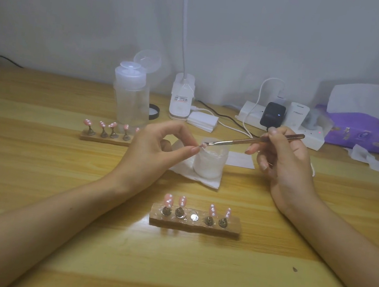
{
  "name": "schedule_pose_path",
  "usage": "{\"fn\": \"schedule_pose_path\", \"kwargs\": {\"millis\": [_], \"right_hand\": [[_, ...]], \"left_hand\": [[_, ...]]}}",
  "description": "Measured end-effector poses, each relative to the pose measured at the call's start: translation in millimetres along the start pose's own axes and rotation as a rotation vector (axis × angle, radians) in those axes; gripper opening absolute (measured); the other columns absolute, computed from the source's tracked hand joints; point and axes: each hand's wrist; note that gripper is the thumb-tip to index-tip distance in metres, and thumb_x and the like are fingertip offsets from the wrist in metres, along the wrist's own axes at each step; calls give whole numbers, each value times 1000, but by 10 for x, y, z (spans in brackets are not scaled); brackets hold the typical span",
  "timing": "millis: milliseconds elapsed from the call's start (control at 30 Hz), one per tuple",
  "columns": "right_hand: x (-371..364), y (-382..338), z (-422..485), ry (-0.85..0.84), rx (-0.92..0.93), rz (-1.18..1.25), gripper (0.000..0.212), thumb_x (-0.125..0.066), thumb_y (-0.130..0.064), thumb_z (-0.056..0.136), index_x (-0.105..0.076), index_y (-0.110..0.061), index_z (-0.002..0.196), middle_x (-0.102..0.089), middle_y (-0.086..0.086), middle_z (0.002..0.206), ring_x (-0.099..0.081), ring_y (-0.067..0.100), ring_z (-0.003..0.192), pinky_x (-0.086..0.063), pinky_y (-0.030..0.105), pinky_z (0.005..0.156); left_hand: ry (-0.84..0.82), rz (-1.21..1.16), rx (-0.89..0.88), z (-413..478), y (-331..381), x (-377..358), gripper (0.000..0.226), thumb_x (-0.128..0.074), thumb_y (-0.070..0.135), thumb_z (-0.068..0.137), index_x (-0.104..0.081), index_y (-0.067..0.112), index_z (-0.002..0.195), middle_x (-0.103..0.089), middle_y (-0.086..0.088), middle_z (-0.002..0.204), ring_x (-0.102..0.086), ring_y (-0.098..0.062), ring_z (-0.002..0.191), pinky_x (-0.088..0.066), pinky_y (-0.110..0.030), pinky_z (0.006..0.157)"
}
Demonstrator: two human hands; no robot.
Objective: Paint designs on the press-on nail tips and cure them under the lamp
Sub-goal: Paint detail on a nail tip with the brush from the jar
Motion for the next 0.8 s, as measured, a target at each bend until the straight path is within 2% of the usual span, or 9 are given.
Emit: {"fn": "schedule_pose_path", "kwargs": {"millis": [133, 300, 433, 500, 600, 667, 800], "right_hand": [[-9, -13, -11, -77, 55, 10, 23, -45, -23, 105, -44, -19, 82, -71, 5, 67, -40, 9, 38, -28, 15, 38], [-3, 0, -3, -10, 15, -10, 23, -47, -22, 104, -45, -19, 81, -71, 5, 65, -39, 10, 38, -30, 15, 38], [-3, -9, -9, -92, 89, 20, 21, -48, -26, 101, -45, -19, 82, -71, 5, 66, -40, 10, 39, -30, 15, 38], [-9, 5, -5, -72, 74, -3, 22, -46, -22, 104, -44, -19, 82, -70, 5, 65, -39, 10, 38, -29, 15, 38], [2, 4, 1, -22, 71, 16, 23, -47, -21, 104, -44, -20, 81, -70, 5, 63, -38, 10, 37, -28, 16, 38], [3, -8, -3, -57, 98, 42, 21, -49, -26, 101, -44, -20, 81, -70, 5, 64, -39, 10, 38, -29, 15, 38], [-12, 6, -4, -64, 76, 4, 22, -47, -23, 102, -43, -19, 81, -70, 5, 64, -39, 10, 38, -29, 15, 38]], "left_hand": [[-3, 15, -16, 2, 5, -1, 12, -74, 15, 89, -67, 9, 81, -55, 25, 55, -28, -3, 42, -24, -11, 45], [-4, 18, -25, 1, 14, -4, 13, -73, 15, 89, -67, 7, 81, -53, 25, 51, -27, -3, 41, -23, -12, 45], [-10, 12, -22, 2, 9, 1, 12, -73, 15, 89, -67, 8, 82, -56, 24, 56, -28, -3, 43, -24, -13, 45], [-13, 9, -20, 3, 5, 0, 12, -73, 15, 89, -67, 8, 82, -57, 25, 57, -28, -3, 42, -24, -13, 45], [-14, -9, -5, 3, -4, 2, 13, -74, 16, 88, -67, 9, 81, -61, 21, 63, -29, -4, 43, -25, -14, 45], [-14, -14, 3, 3, -8, 3, 12, -74, 16, 88, -67, 10, 80, -63, 18, 66, -28, -5, 43, -25, -15, 46], [-12, -28, 22, 2, -10, 6, 12, -75, 16, 87, -67, 12, 79, -71, 3, 84, -30, -9, 45, -26, -18, 45]]}}
Point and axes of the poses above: each hand's wrist, its own z-axis towards the middle knuckle, its own x-axis out of the back of the hand, y = z × x
